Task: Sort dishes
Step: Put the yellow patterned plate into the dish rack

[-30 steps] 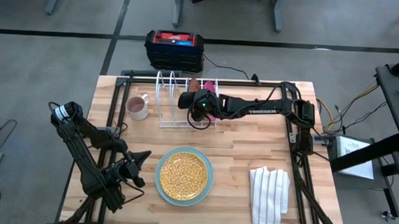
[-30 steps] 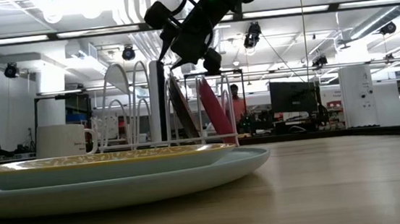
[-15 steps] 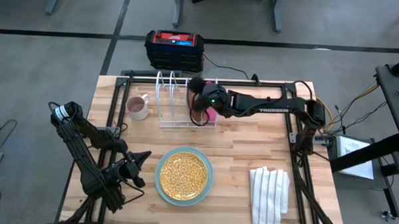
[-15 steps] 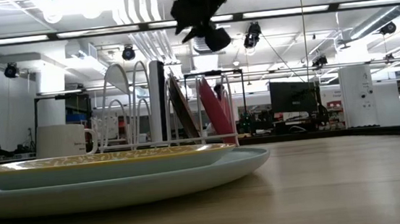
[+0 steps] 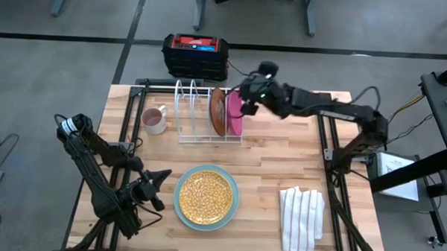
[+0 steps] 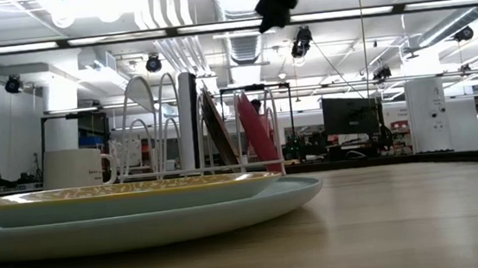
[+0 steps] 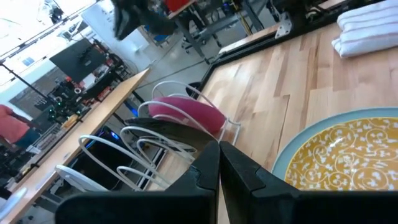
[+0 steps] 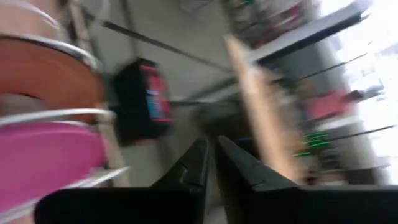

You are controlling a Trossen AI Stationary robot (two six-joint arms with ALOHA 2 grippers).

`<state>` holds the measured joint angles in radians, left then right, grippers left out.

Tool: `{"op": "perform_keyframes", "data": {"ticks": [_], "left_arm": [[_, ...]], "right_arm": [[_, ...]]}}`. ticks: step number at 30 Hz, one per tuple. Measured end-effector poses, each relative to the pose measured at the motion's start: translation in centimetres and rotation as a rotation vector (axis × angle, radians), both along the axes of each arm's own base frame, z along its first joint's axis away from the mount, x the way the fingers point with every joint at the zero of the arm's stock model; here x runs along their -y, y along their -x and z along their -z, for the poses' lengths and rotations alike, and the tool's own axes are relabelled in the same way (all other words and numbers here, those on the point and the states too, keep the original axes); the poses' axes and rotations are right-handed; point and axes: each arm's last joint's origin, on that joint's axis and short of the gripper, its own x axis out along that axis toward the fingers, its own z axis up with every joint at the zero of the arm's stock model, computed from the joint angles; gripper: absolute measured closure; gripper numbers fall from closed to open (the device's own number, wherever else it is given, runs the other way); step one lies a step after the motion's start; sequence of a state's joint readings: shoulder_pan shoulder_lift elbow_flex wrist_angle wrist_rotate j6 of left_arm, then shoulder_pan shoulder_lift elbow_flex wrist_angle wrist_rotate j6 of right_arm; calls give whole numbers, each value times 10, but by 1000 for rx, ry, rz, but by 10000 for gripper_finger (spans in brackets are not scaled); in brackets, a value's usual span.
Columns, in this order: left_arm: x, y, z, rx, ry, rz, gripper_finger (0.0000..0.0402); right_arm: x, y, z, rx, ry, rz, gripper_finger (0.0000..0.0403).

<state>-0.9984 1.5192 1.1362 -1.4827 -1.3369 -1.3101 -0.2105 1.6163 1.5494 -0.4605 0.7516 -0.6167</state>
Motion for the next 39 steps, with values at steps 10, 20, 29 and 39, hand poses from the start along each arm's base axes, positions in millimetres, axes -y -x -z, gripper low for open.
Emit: {"op": "perform_keyframes", "data": {"ticks": [10,20,29,39], "left_arm": [[0,-9,5,-48,144,-66,401],[21,-21,12,-193,337,24,401],[36,-29,11,-194,490,102,401],[48,-39,35,-244,450,100,401]], "right_arm": [[-7,54,10,184,-449,-18,401],[-45,83,54,244,-704,12,401],[-70,87,110,182,-914,39,400],[-99,75,160,324,-1168,-20,385]]}}
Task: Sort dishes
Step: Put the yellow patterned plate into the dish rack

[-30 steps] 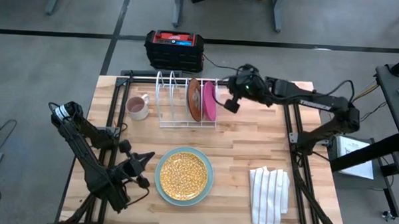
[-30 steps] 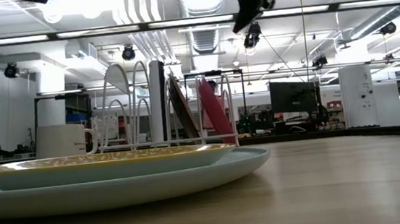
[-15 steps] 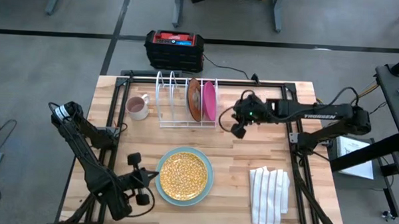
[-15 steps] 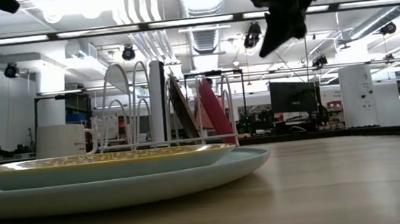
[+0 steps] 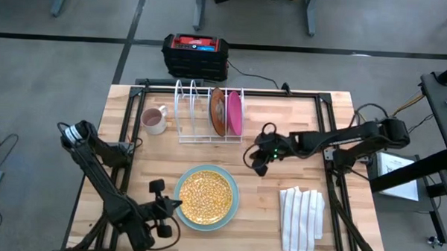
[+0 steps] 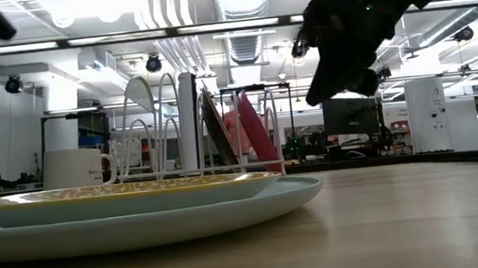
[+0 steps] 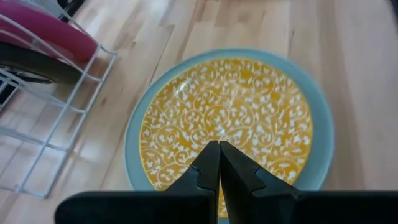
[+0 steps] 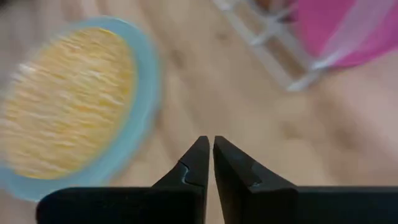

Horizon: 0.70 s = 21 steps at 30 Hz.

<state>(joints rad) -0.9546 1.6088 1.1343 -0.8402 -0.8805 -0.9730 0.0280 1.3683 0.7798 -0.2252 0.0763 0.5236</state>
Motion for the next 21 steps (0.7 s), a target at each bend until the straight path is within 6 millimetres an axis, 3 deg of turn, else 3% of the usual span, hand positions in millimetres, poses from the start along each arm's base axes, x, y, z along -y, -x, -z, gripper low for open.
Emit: {"op": "perform_keyframes", "data": {"ticks": [9,21], "left_arm": [[14,-10,39,-85,-16,-14,401],[18,-16,61,-116,-29,-56,401]], "right_arm": [[-29,-16,25,-15,-193,62,328],[-52,-50,37,57,-229,24,231]]}}
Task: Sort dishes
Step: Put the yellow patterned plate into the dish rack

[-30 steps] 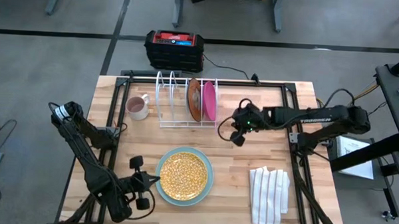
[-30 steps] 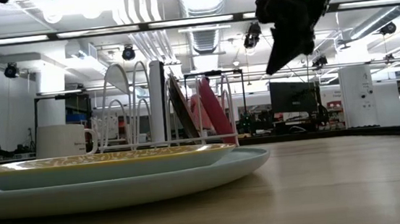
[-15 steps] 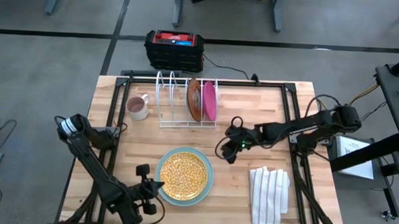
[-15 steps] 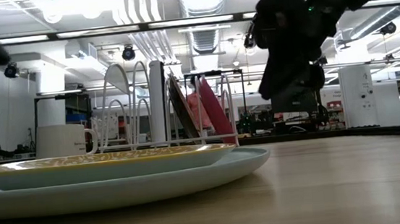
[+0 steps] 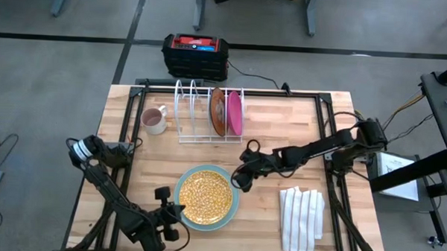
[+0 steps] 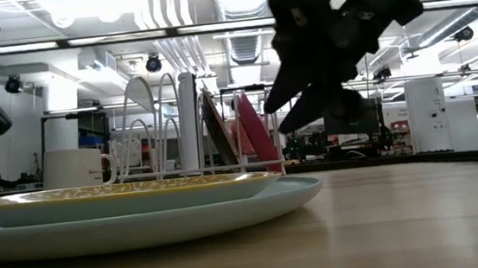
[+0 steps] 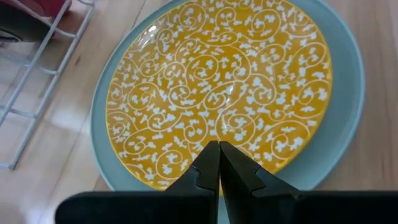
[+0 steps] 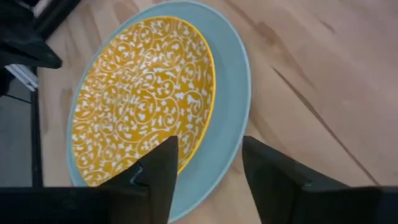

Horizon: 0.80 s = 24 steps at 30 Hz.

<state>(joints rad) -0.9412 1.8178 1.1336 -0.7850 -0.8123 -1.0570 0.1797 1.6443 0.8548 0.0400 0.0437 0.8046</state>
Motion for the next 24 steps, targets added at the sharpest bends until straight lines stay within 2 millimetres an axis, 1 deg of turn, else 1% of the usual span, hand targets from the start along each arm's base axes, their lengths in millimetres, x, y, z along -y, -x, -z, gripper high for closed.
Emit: {"op": "perform_keyframes", "data": {"ticks": [7,13,16,24], "left_arm": [[-3,-5,6,3,-20,-24,401],[-3,-6,13,-1,-24,-44,401],[-3,-7,16,0,-21,-57,401],[-4,-10,23,-11,-31,-75,401]], "right_arm": [[-5,-20,12,-28,19,-17,192],[-8,-34,15,-24,35,-46,165],[-9,-38,17,-28,41,-61,155],[-10,-38,22,-44,40,-75,140]]}}
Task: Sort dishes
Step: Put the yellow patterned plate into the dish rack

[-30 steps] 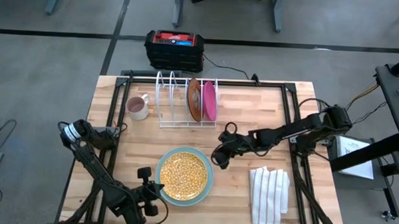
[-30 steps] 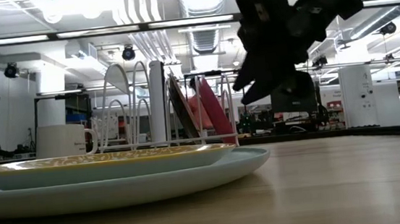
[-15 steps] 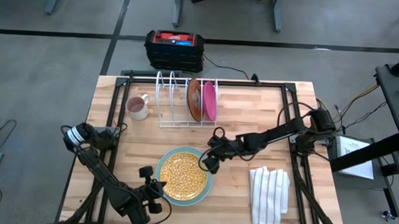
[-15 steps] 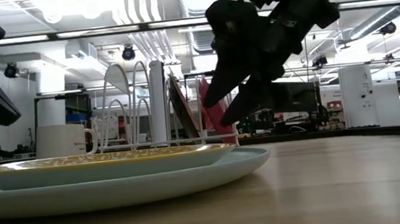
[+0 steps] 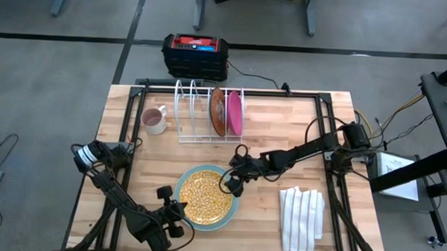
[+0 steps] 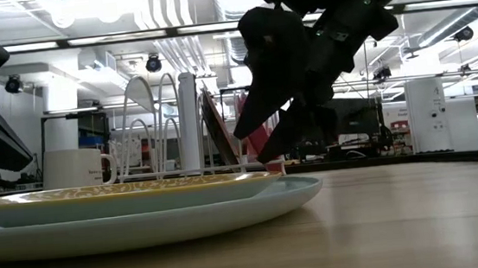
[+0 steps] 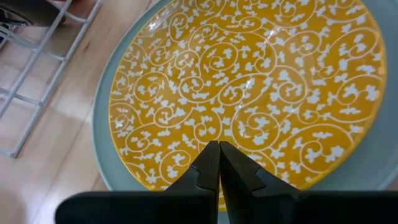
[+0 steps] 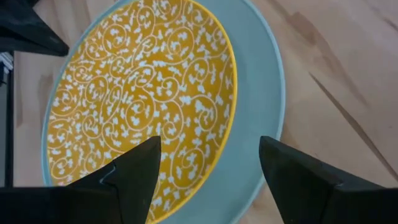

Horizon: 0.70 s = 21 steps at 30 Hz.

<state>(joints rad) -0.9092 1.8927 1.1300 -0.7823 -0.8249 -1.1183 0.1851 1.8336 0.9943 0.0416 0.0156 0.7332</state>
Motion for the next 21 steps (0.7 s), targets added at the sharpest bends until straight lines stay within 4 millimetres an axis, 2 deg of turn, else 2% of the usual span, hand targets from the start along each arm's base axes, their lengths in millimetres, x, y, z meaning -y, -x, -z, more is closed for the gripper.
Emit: {"op": "perform_keyframes", "data": {"ticks": [13,21], "left_arm": [[-2,-1,2,-3,20,-24,401],[-6,2,12,21,62,-60,401]], "right_arm": [[-1,-1,10,-26,-21,-7,138],[-5,-6,6,38,-70,-48,141]]}}
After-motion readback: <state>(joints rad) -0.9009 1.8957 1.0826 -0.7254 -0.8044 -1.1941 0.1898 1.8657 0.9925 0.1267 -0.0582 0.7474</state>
